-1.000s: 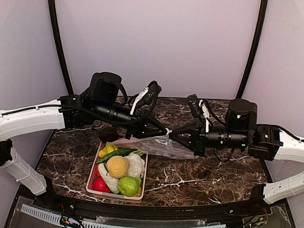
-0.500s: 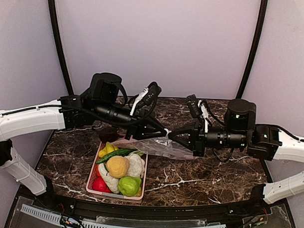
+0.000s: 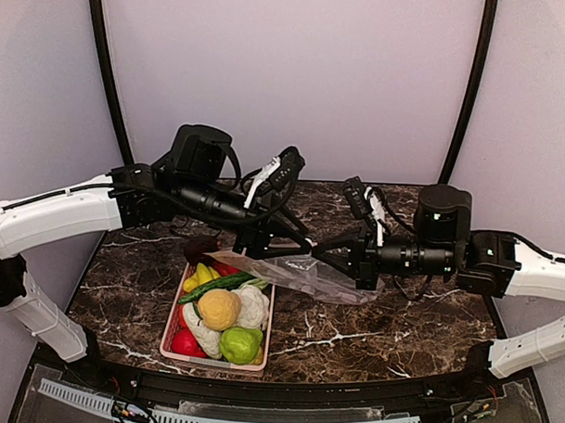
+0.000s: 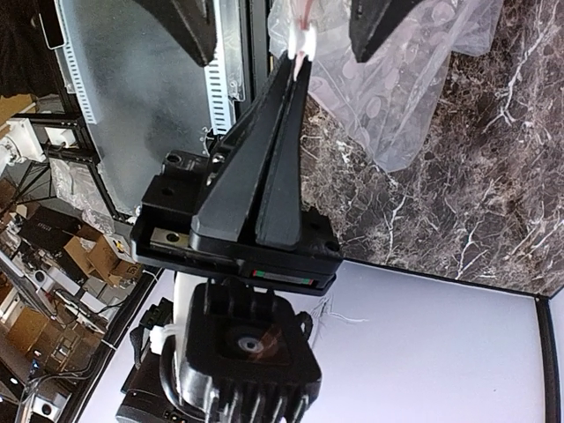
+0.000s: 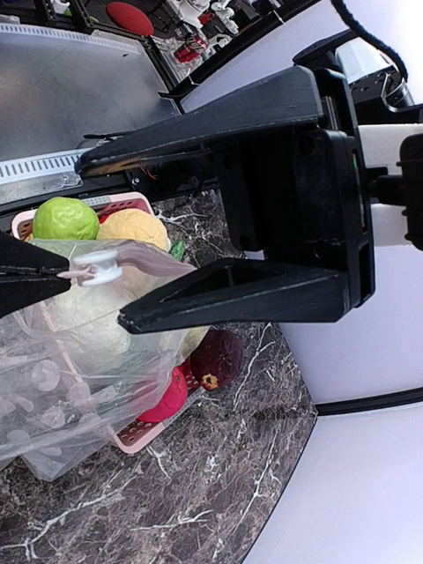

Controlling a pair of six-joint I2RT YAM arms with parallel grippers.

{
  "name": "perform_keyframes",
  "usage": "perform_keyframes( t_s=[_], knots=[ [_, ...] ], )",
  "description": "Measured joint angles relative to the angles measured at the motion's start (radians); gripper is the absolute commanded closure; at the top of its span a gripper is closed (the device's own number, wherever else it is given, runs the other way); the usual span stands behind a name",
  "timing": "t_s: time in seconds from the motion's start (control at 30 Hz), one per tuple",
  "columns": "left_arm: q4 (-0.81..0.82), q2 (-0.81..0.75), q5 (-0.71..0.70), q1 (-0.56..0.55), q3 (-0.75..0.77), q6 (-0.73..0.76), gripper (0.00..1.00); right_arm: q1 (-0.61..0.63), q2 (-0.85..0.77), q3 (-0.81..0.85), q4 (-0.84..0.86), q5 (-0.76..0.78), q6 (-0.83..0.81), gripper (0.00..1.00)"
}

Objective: Place the food in the zip-top bag and seal the zipper
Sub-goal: Hold the zipper from the zipper food storage bag, then unzip the zipper of the food storage bag.

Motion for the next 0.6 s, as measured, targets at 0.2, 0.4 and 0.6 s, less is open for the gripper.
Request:
perform_keyframes(
  t_s=[0.2,0.4,0.6],
  knots=[
    [-0.031,0.037,0.009,0.005,0.038,0.023,0.69,0.000,0.014,0.003,-0.013,0.000,0.000,1.00],
    [-0.059,0.047,0.018,0.006,0.045,0.034,0.69,0.000,0.021,0.010,-0.017,0.000,0.000,1.00],
    [-0.061,0.047,0.020,0.006,0.045,0.037,0.81,0.000,0.021,0.013,-0.022,0.003,0.000,1.00]
  ],
)
